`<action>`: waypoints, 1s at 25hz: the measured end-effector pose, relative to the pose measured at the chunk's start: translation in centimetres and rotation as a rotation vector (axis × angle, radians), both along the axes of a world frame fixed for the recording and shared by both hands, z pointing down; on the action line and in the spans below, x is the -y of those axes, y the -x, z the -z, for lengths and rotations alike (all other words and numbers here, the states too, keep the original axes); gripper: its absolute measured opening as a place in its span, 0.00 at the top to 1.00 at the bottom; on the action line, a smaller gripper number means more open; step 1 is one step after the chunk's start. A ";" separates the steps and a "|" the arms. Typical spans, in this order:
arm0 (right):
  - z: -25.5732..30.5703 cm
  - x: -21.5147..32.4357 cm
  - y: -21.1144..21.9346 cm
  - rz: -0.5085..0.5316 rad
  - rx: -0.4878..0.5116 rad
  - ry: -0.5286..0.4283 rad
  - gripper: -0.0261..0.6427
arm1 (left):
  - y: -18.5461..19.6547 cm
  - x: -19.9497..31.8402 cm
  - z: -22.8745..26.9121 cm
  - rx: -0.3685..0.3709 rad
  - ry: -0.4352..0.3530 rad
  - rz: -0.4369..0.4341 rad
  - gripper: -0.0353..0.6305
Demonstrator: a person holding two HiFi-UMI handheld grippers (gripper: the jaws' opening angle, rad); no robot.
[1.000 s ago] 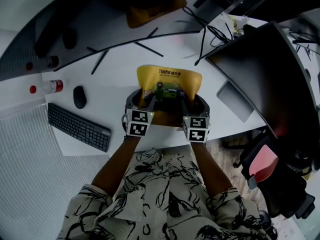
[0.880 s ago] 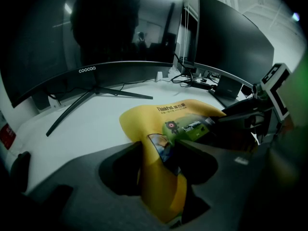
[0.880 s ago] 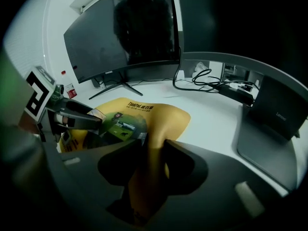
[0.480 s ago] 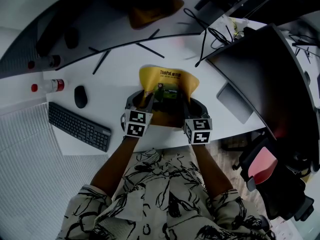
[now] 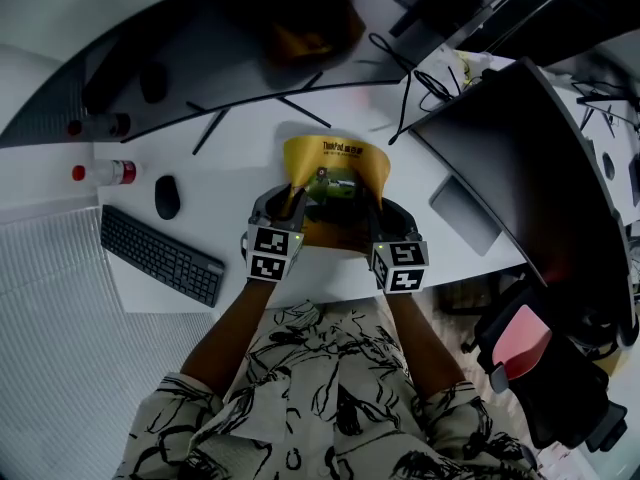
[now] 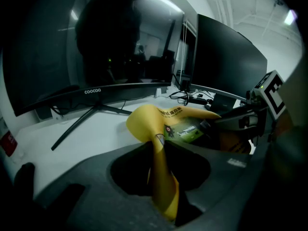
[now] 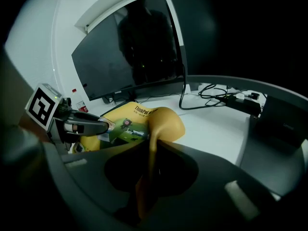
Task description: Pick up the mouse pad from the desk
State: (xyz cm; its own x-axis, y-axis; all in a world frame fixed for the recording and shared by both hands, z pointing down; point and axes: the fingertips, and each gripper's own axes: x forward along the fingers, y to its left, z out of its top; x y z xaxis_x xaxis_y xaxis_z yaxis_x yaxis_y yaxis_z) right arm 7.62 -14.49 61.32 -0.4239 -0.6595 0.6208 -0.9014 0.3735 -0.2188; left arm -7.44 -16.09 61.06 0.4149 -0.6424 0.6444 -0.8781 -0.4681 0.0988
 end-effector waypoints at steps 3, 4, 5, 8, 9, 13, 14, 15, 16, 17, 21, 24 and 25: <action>1.3 1.1 0.1 0.001 0.002 -0.039 0.89 | 0.1 0.8 1.4 -0.008 -0.036 0.010 0.81; 1.8 1.5 0.1 0.005 0.004 -0.052 0.89 | 0.2 1.0 1.8 -0.015 -0.045 0.014 0.81; 2.3 1.9 0.2 0.010 0.007 -0.067 0.89 | 0.3 1.2 2.2 -0.020 -0.053 0.018 0.81; 4.1 2.9 0.3 0.027 0.018 -0.117 0.89 | 0.6 1.9 3.8 -0.026 -0.088 0.024 0.81; 4.7 3.2 0.3 0.033 0.019 -0.134 0.89 | 0.7 2.1 4.3 -0.026 -0.100 0.026 0.81; 6.9 3.9 0.5 0.041 0.025 -0.188 0.88 | 1.0 2.5 6.6 -0.036 -0.144 0.029 0.81; 7.4 4.0 0.5 0.040 0.028 -0.199 0.88 | 1.0 2.6 7.3 -0.042 -0.158 0.031 0.81; 7.9 4.2 0.5 0.040 0.031 -0.211 0.88 | 1.0 2.7 8.0 -0.048 -0.171 0.035 0.81; 8.5 4.3 0.5 0.040 0.034 -0.224 0.88 | 1.0 2.8 8.7 -0.055 -0.186 0.038 0.81; 9.1 4.5 0.6 0.041 0.037 -0.238 0.88 | 1.1 2.8 9.3 -0.059 -0.201 0.042 0.81; 11.7 5.4 0.9 0.048 0.047 -0.298 0.88 | 1.5 3.5 11.9 -0.069 -0.263 0.062 0.81; 13.7 5.9 1.2 0.044 0.056 -0.338 0.88 | 1.8 3.9 13.9 -0.078 -0.296 0.071 0.81; 14.4 6.1 1.2 0.044 0.059 -0.351 0.88 | 1.9 4.0 14.6 -0.078 -0.308 0.071 0.81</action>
